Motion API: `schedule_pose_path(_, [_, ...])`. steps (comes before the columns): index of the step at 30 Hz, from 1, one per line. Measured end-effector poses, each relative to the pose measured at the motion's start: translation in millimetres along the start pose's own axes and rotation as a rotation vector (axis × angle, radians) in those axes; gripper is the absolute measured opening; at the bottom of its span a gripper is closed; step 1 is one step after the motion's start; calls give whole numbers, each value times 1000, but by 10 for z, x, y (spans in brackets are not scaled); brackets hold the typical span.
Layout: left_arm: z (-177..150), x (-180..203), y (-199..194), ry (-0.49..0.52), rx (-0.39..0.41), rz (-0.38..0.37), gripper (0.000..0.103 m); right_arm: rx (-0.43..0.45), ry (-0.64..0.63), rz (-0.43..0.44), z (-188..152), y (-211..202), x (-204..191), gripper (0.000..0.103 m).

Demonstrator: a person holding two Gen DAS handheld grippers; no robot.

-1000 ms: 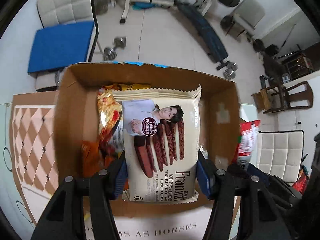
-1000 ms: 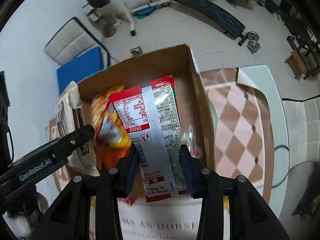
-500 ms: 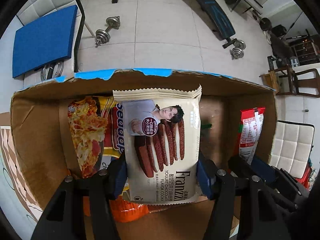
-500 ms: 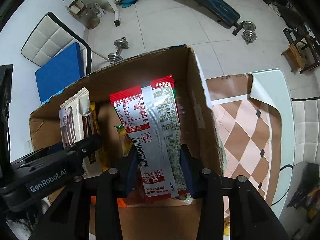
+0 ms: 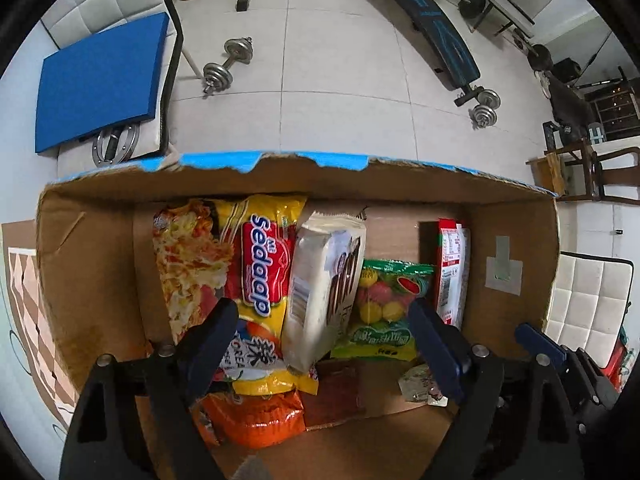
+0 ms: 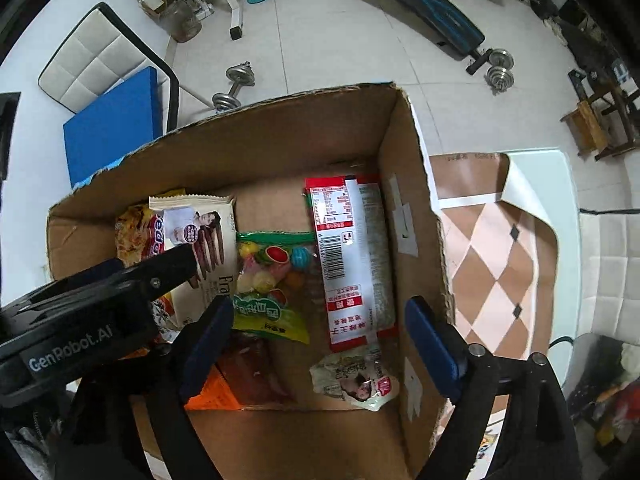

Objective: Organize snacks
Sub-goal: 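Open left tool to drop the Franzzi pack while right tool drops the stick pack, then move both tools from the box back to the table snacks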

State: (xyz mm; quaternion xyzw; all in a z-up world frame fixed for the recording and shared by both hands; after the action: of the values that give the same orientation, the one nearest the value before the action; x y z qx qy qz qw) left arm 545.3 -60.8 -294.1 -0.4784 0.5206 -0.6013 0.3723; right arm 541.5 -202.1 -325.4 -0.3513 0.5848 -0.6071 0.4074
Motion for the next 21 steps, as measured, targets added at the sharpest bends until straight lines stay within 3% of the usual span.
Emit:
schedule_pose_path(10, [-540,-37,-267,-23,94,67,87,22,-57,12,-409,-215,79,91])
schedule_pose_path(21, [-1282,40,-672,-11,242,158,87,158,-111,-11,-1031,-617,225,91])
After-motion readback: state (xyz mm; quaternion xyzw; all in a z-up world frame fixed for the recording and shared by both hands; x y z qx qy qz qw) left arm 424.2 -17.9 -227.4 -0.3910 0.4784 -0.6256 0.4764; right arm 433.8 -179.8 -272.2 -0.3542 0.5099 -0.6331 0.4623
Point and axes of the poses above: each gripper's, at about its wrist camera, not at the fingertips, and y roughly the way its jaws point, x to its right, z to its top, the point moved 1 cm from there along y, roughly the way its jaws point, and after that the axes turned 10 degrees about y, right-handed, at the moved point
